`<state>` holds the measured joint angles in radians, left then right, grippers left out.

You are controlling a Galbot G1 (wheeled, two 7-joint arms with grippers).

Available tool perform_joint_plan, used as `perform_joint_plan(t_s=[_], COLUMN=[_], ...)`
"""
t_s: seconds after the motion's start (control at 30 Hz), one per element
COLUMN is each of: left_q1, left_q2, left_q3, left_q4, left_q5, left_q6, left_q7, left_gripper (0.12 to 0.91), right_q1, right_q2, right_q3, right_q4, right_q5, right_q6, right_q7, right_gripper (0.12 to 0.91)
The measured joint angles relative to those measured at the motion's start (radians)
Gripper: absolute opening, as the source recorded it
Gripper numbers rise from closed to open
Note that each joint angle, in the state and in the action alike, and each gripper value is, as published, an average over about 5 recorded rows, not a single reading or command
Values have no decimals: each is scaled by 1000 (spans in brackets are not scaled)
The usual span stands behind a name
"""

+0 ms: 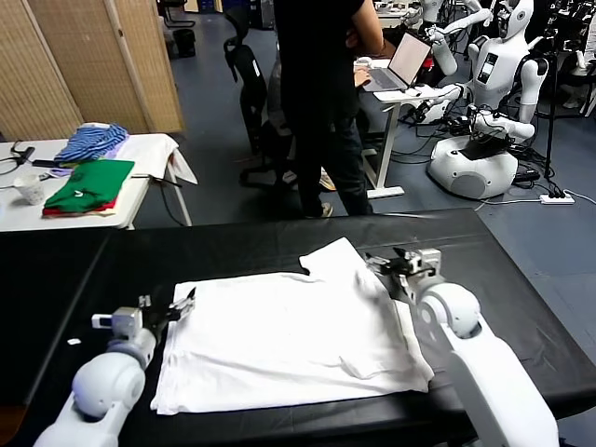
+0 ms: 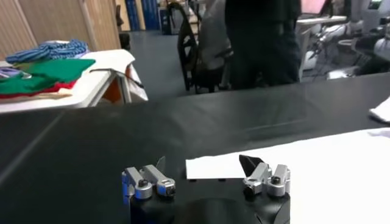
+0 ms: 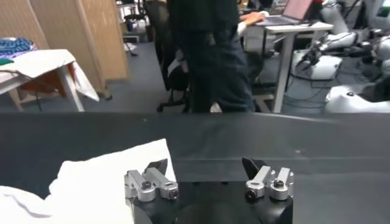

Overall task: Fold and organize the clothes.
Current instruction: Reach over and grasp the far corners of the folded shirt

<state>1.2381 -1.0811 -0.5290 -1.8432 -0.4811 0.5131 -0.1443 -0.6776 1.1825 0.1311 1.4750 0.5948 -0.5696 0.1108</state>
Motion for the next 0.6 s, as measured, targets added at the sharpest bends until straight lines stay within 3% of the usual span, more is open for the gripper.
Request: perform_joint_plan(t_s=[0.43, 0.5, 0.6], left_q1=[15, 14, 11], left_q2=[-6, -6, -5], left_q3=[-6, -6, -6], left_q4=[-23, -27, -30], left_q5=[-13, -16, -19], left_q6=[15, 17, 20], left_q7=[0, -1, -1], left_gripper=[907, 907, 907], right_q1=[29, 30, 28], right_q2=[49, 49, 49], right_q3=[-47, -48, -49], right_q4=[-93, -94, -96], right_q5=[-2, -3, -3], right_q6=[-23, -25, -26], right_q7=[3, 3, 4], right_gripper=[887, 829, 668])
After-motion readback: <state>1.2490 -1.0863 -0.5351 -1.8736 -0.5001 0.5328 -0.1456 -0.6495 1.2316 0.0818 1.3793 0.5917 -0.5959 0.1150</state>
